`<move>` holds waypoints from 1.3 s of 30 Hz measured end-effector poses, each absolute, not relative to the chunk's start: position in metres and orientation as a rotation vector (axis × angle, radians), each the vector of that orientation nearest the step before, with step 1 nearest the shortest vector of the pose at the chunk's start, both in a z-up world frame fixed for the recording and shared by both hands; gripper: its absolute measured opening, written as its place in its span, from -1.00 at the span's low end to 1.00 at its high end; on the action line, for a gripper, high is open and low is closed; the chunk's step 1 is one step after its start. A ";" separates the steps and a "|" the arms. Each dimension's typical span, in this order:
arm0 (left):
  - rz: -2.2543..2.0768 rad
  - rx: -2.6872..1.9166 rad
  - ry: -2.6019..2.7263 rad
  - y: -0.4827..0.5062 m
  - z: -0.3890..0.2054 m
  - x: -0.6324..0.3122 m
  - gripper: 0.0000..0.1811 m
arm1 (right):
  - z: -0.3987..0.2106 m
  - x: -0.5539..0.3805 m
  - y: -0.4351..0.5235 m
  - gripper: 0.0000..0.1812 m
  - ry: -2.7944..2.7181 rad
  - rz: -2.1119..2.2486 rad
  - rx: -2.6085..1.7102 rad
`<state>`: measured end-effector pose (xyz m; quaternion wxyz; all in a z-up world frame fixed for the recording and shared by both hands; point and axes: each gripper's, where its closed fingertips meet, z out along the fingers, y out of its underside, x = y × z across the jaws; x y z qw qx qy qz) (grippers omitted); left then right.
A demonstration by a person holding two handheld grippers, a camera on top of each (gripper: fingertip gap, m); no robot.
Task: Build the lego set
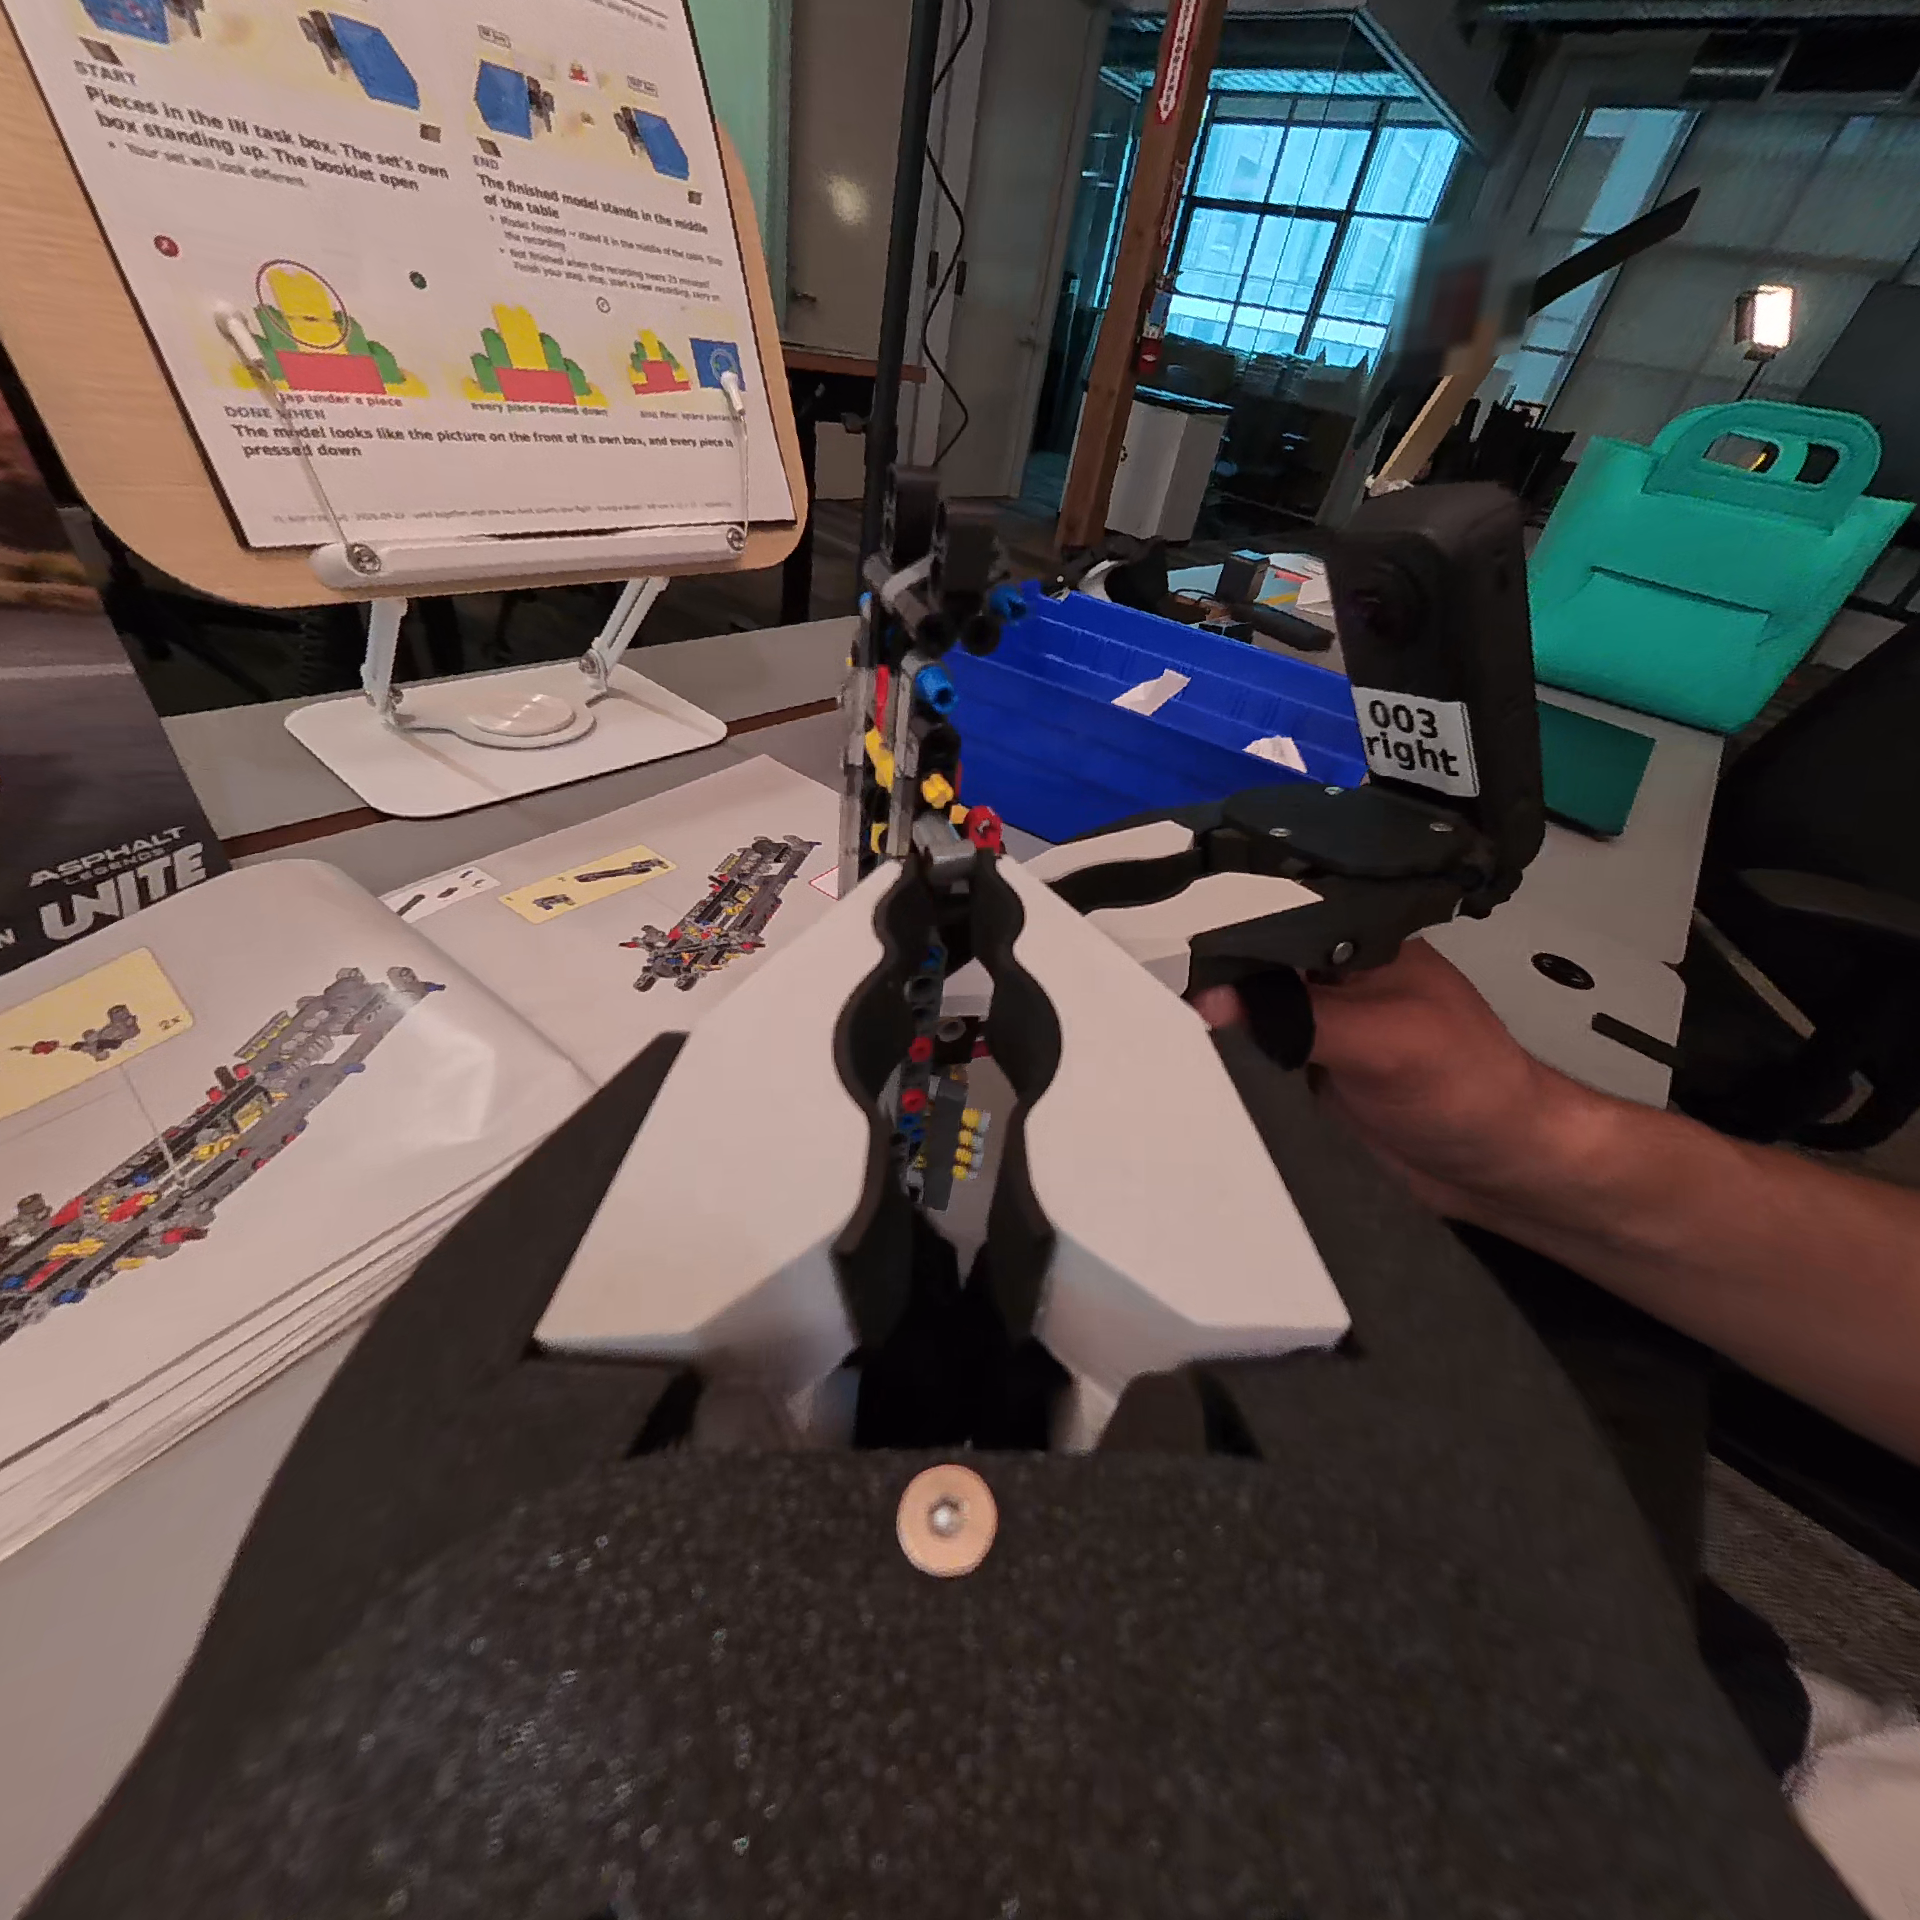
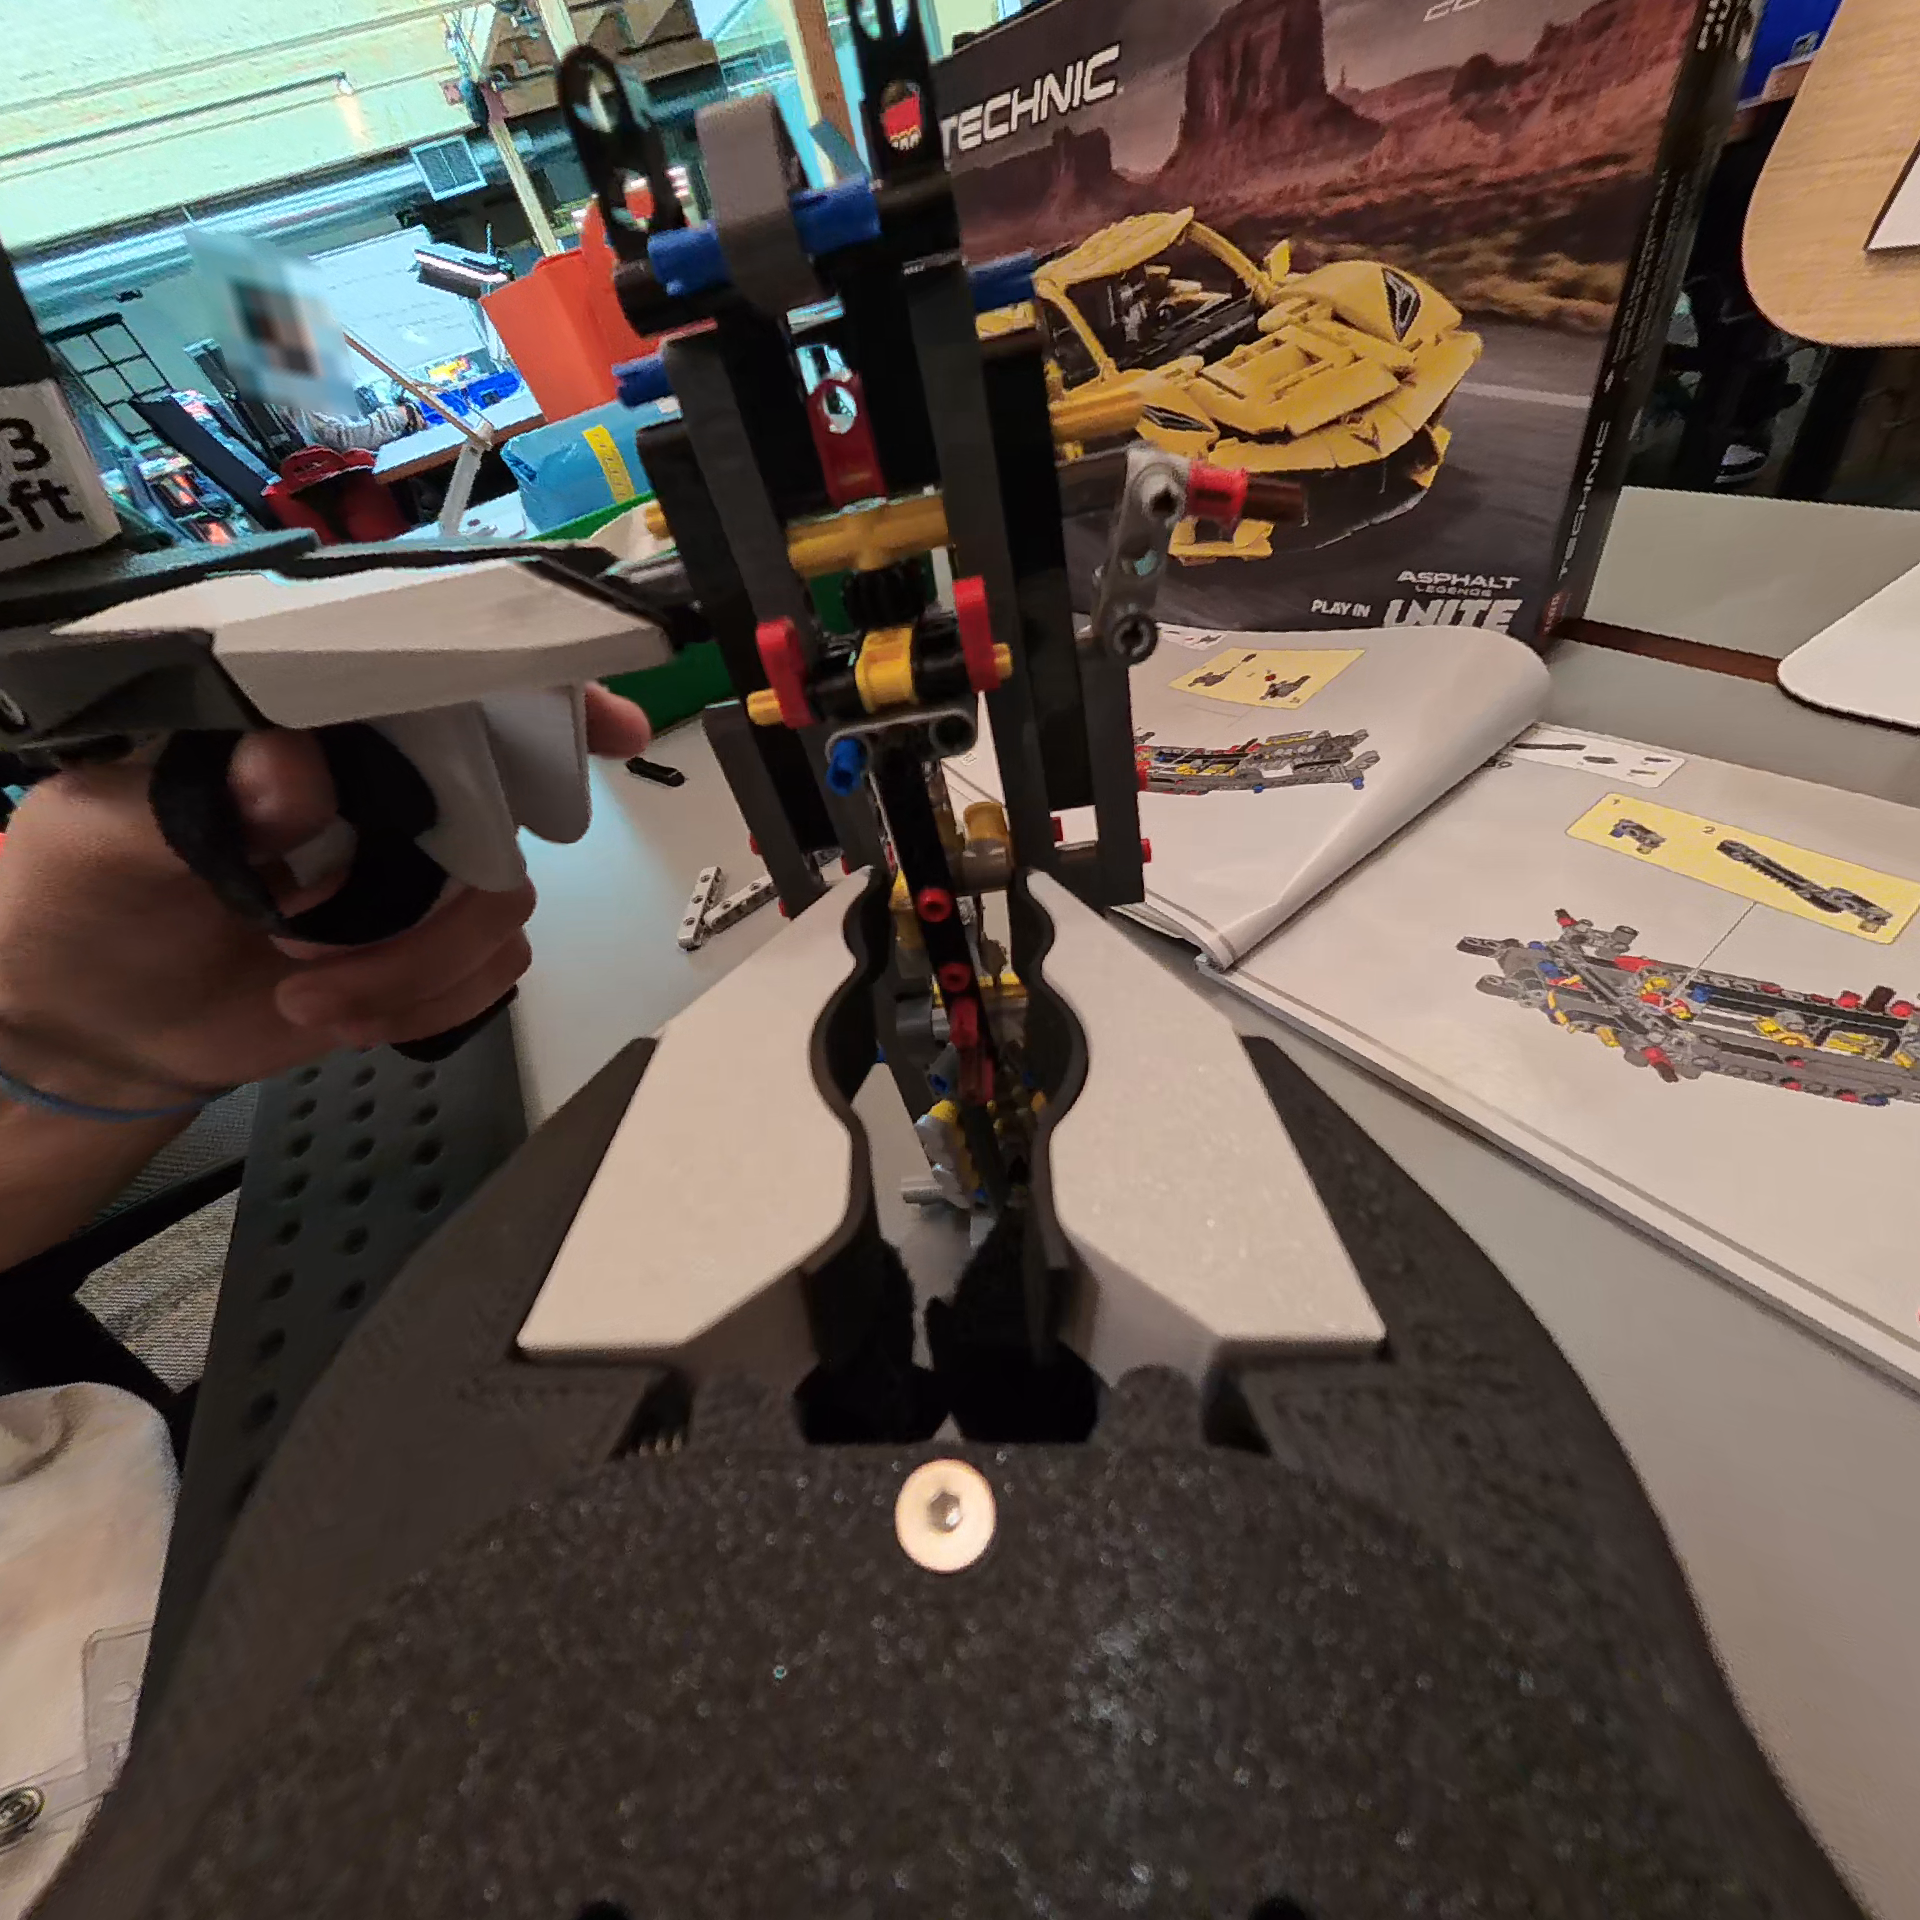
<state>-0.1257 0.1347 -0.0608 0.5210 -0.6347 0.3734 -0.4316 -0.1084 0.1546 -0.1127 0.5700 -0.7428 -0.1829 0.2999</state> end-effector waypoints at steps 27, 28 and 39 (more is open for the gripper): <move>-0.879 -1.547 0.866 0.171 -0.108 -0.126 -0.93 | -0.163 -0.012 0.071 -0.56 -0.781 0.548 -2.167; -0.877 -1.549 0.868 0.172 -0.108 -0.126 -0.93 | -0.170 -0.019 0.059 -0.55 -0.843 0.553 -2.205; -0.800 -1.527 0.905 0.170 -0.106 -0.125 -0.93 | -0.227 -0.020 0.039 -0.72 -1.353 0.017 -2.383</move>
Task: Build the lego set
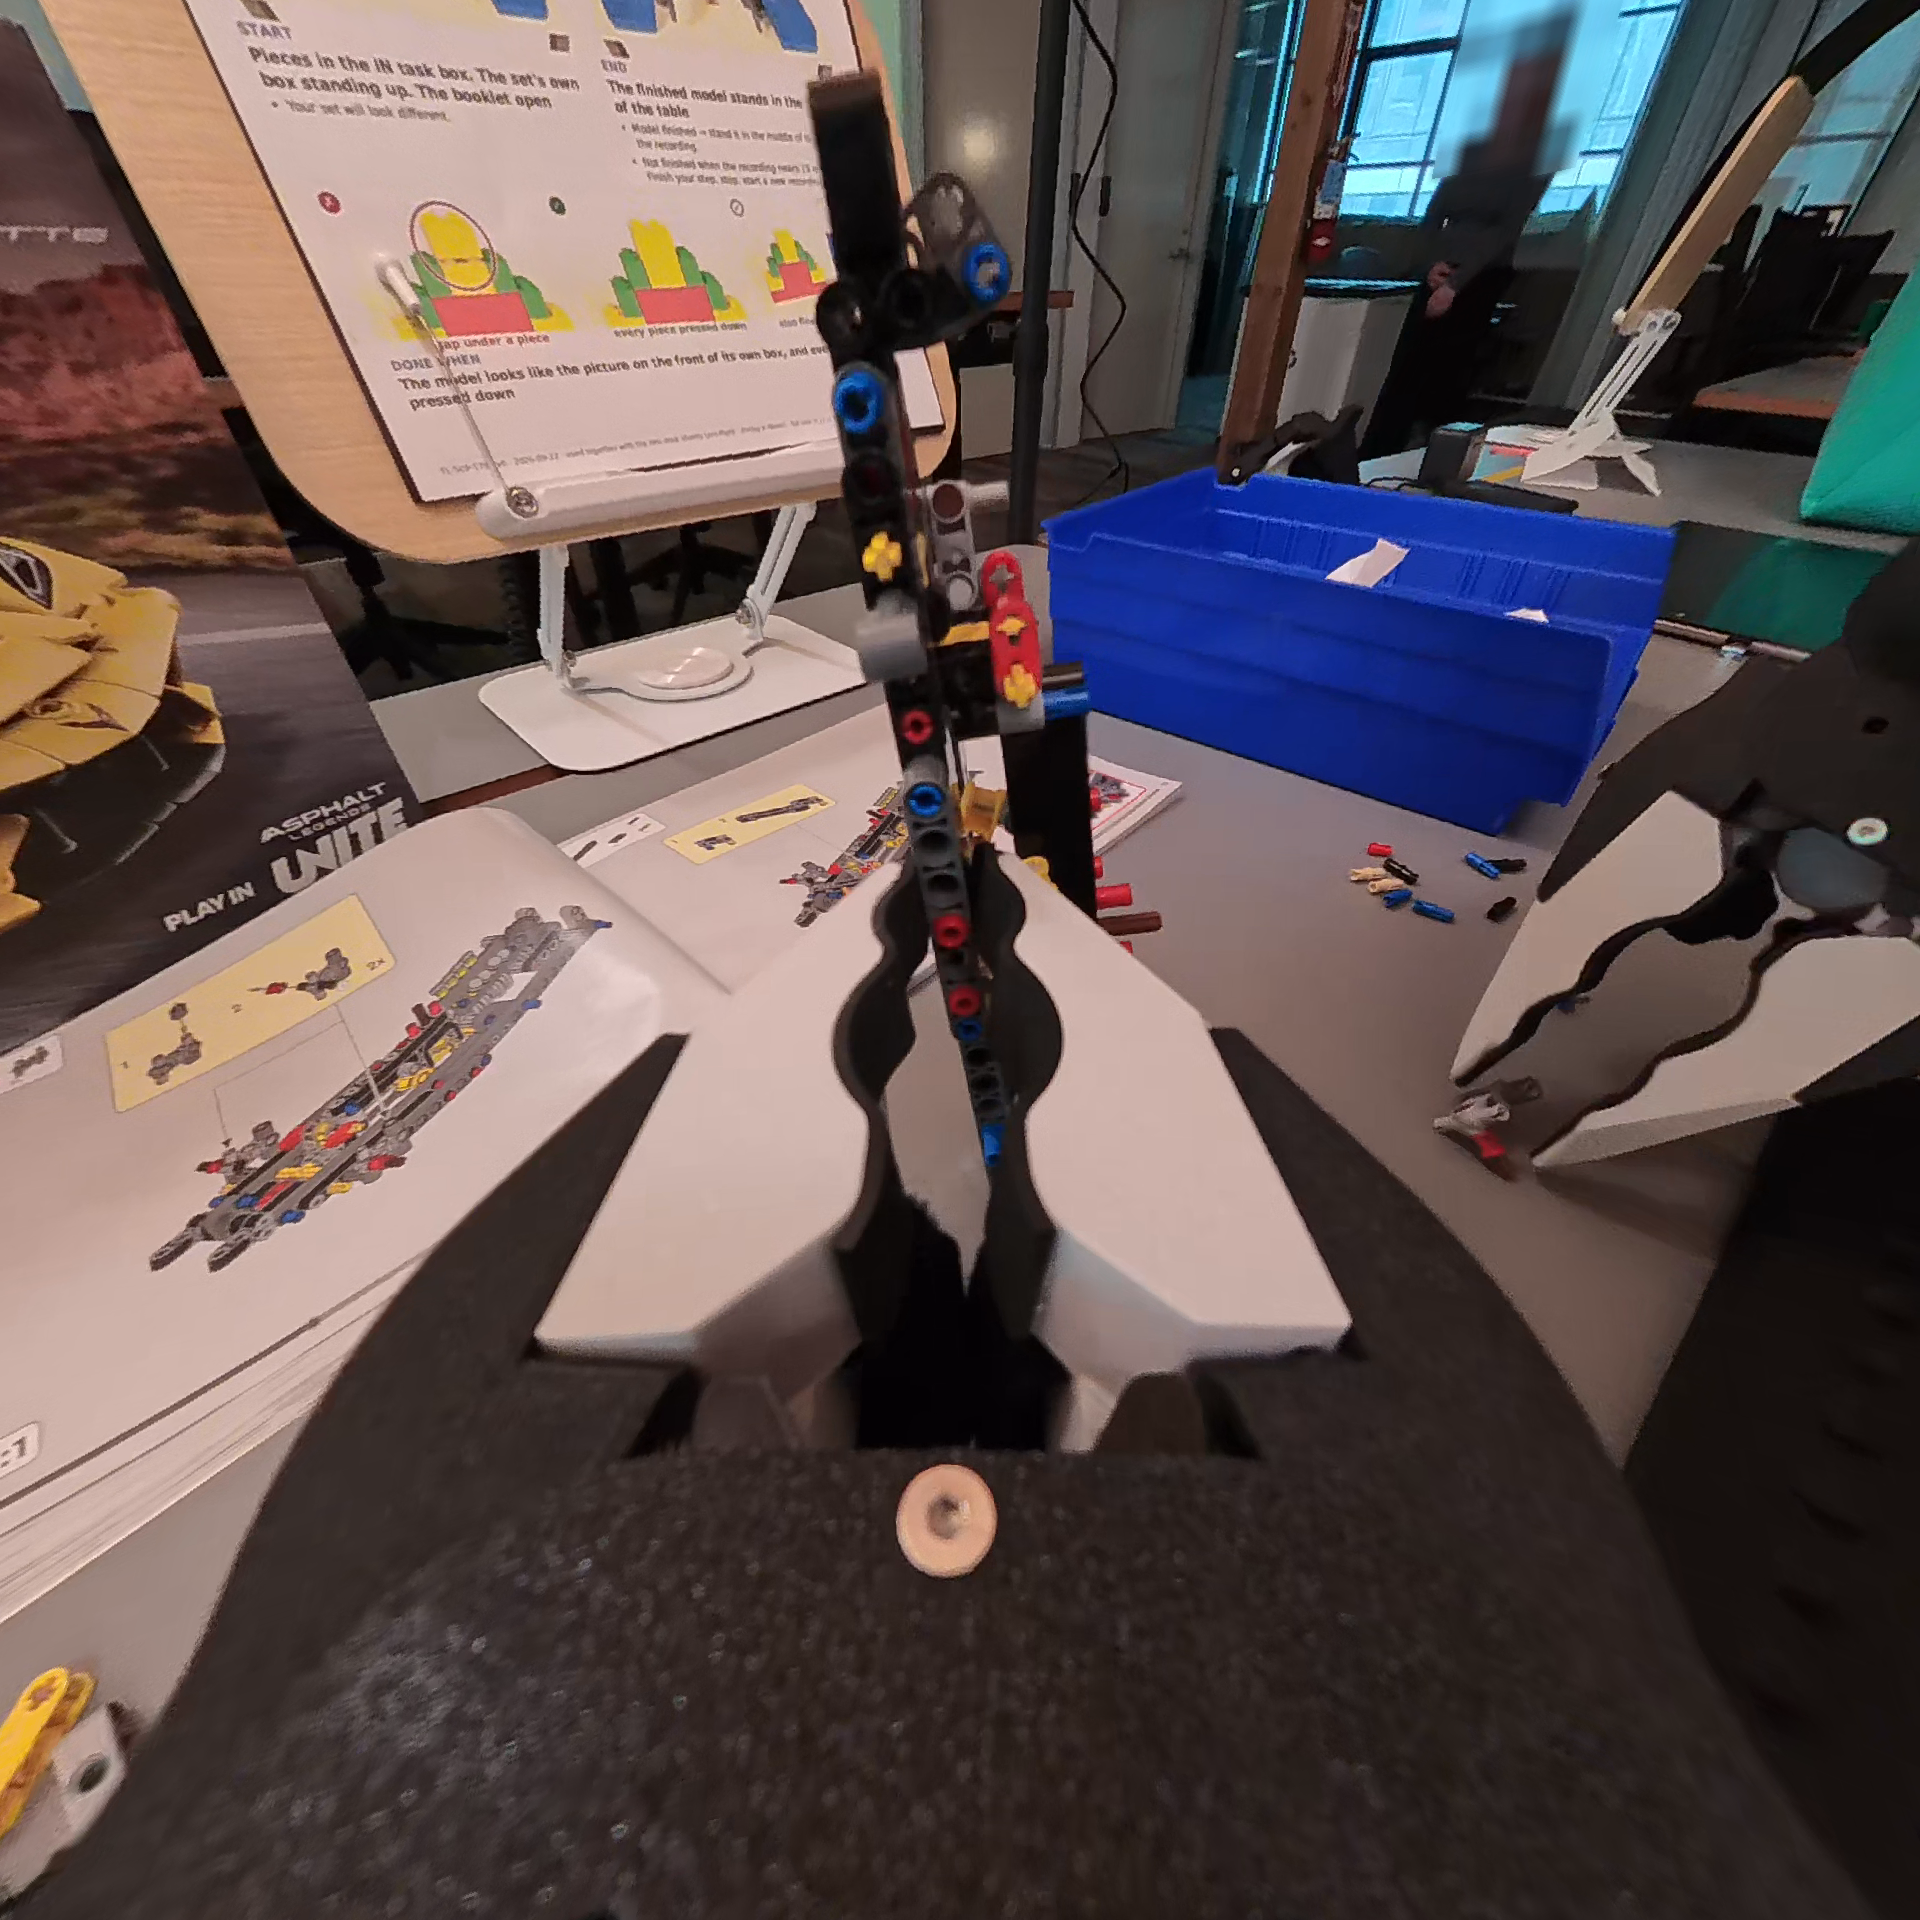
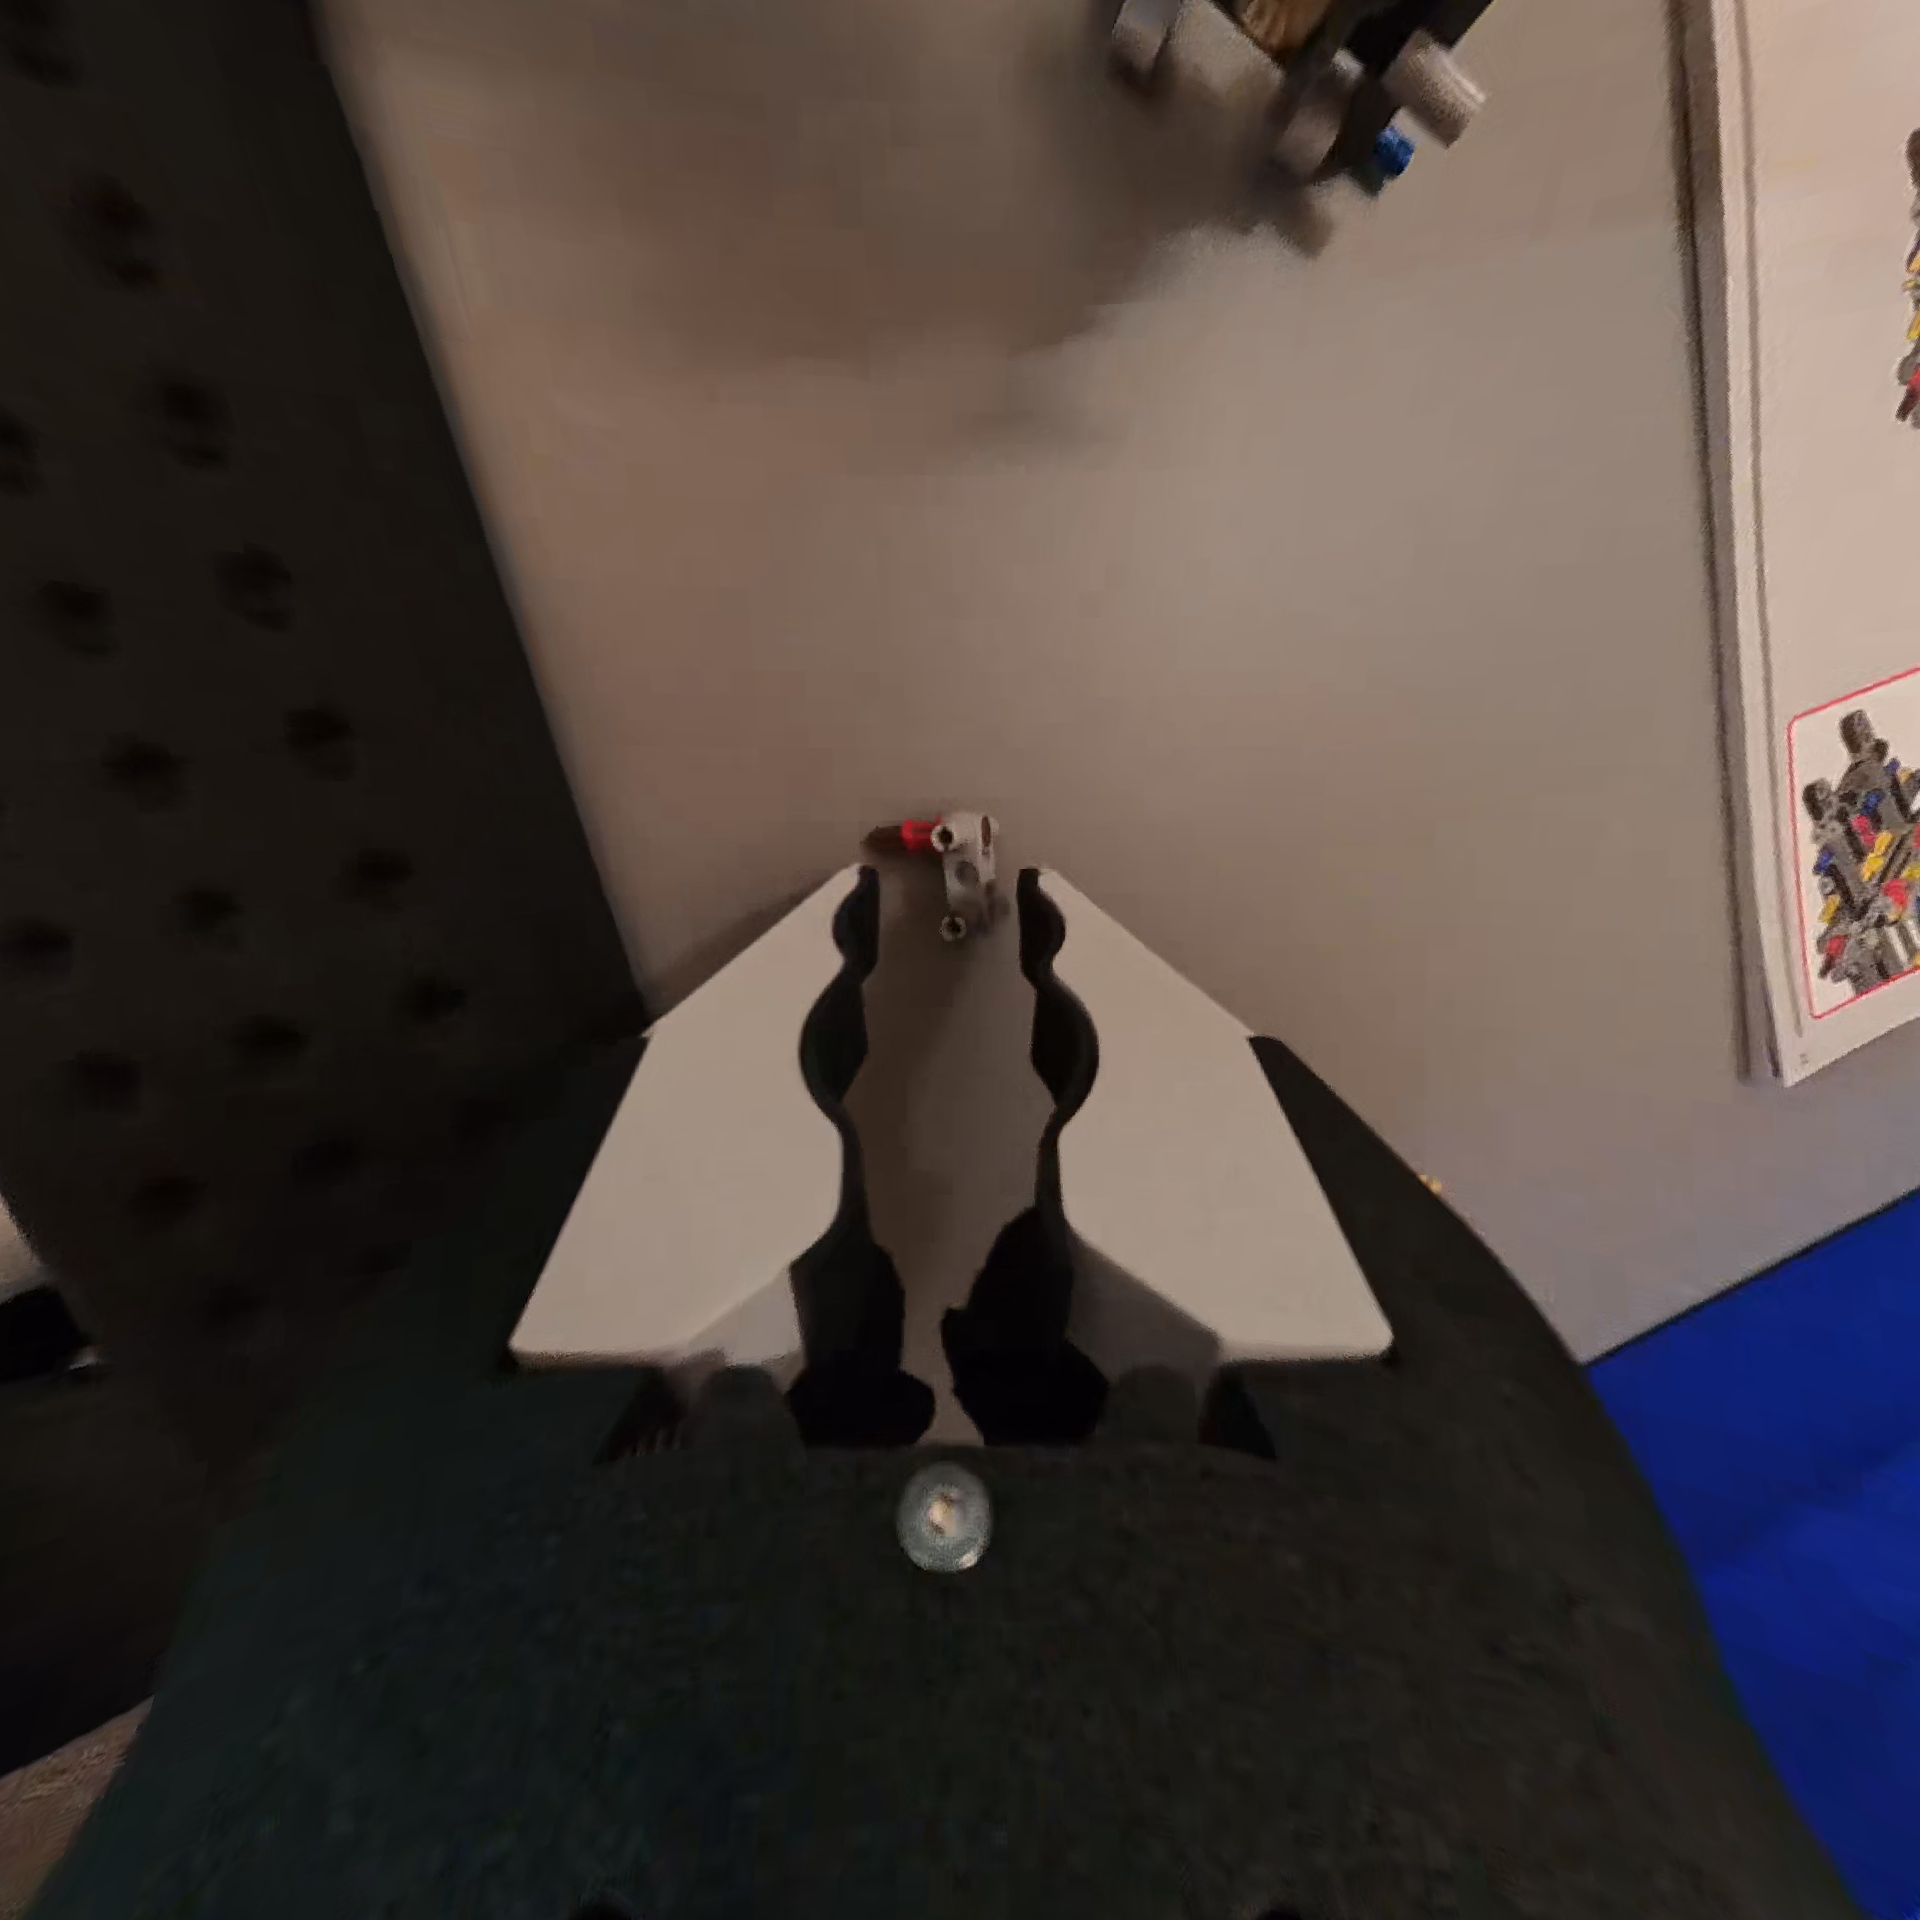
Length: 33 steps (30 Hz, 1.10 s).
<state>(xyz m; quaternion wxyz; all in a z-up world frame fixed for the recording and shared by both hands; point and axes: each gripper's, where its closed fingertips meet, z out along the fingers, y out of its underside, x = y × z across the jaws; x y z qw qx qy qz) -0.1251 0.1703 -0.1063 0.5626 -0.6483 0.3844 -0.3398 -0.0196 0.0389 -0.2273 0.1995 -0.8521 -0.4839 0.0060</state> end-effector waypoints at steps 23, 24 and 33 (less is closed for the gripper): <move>-0.814 -1.498 0.901 0.169 -0.105 -0.122 -0.93 | -0.054 -0.138 0.140 -0.94 -0.378 0.637 -1.575; -0.803 -1.496 0.899 0.169 -0.106 -0.122 -0.93 | -0.056 -0.142 0.144 -0.94 -0.378 0.619 -1.567; -0.827 -1.501 0.882 0.169 -0.105 -0.122 -0.93 | -0.058 -0.150 0.155 -0.94 -0.361 0.565 -1.511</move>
